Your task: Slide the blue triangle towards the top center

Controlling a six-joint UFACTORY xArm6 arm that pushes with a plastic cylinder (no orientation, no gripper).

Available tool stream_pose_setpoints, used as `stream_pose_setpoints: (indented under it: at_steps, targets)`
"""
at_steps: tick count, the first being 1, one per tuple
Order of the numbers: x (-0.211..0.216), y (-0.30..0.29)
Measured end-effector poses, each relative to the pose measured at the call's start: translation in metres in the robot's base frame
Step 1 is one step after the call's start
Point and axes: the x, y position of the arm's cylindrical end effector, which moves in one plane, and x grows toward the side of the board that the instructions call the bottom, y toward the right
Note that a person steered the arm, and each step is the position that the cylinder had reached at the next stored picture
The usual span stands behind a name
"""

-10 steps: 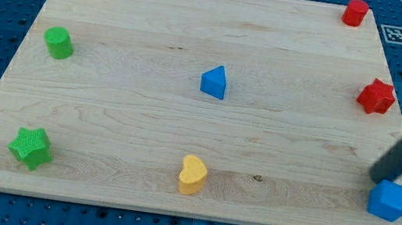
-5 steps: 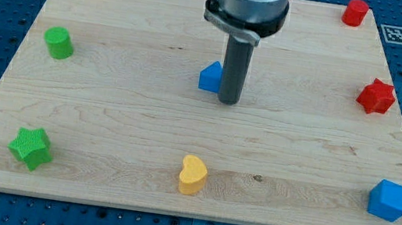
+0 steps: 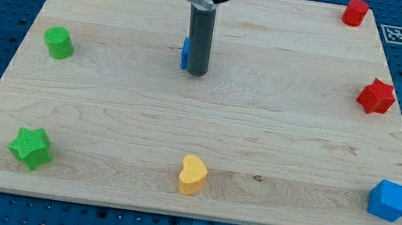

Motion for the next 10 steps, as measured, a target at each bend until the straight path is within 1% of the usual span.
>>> stream_pose_setpoints:
  at_steps: [1, 2, 3, 4, 7, 8, 10]
  targets:
    - [-0.024, -0.011]
    - [-0.026, -0.044]
    - [-0.038, -0.065]
    - [-0.059, -0.060]
    - [-0.062, 0.006]
    - [-0.068, 0.016]
    - [-0.117, 0.013]
